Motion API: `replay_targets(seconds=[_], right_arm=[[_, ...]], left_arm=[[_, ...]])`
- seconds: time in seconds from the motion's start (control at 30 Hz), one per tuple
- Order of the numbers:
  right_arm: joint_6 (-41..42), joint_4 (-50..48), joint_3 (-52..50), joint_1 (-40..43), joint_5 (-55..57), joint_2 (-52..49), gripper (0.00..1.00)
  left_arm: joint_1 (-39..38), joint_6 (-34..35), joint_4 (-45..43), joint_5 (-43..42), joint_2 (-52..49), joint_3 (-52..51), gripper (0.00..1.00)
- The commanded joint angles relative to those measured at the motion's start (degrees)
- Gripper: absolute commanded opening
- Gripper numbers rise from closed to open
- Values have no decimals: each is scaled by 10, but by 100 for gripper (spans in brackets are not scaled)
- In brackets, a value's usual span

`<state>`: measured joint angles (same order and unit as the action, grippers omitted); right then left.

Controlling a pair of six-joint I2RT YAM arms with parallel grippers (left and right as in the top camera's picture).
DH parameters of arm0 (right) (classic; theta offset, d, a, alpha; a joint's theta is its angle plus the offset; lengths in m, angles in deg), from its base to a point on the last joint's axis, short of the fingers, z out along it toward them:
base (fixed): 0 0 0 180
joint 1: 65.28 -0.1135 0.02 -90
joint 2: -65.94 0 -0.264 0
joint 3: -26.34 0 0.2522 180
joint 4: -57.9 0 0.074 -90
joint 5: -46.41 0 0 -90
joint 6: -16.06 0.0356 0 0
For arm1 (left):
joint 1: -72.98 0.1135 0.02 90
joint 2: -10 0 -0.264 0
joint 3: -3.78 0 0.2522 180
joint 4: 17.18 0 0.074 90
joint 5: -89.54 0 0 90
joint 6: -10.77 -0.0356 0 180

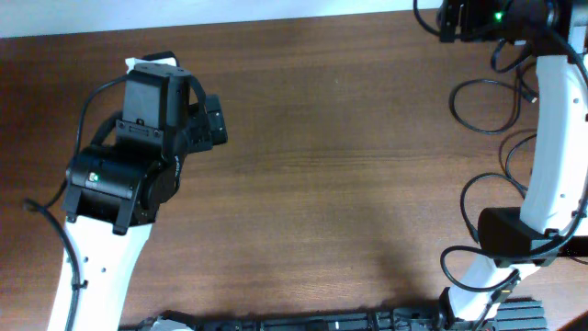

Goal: Untangle cables

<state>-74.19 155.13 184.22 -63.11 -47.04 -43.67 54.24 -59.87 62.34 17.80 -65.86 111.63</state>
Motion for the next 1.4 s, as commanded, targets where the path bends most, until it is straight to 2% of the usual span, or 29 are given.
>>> replay_targets(seconds=[0.0,0.8,0.9,1.03,1.07,1.17,1.27,1.37], right_arm=[[-2,23,2,-3,7,4,100],[-2,37,2,-3,5,8,100],[-1,55,2,-7,-42,29,100],[5,35,-9,-41,-47,77,100],[5,27,-25,-48,-42,91,100],[7,-56,-171,-59,-38,167,100],[7,-195,-411,-59,-38,273,100],[7,-335,-588,-59,-38,356,100]], left_arm=[[0,8,-1,6,6,6,99],[0,8,-1,6,6,6,99],[0,8,-1,6,6,6,99],[0,8,-1,6,6,6,99],[0,8,-1,6,6,6,99],[0,8,-1,6,6,6,99],[0,8,-1,6,6,6,99],[0,8,-1,6,6,6,99]])
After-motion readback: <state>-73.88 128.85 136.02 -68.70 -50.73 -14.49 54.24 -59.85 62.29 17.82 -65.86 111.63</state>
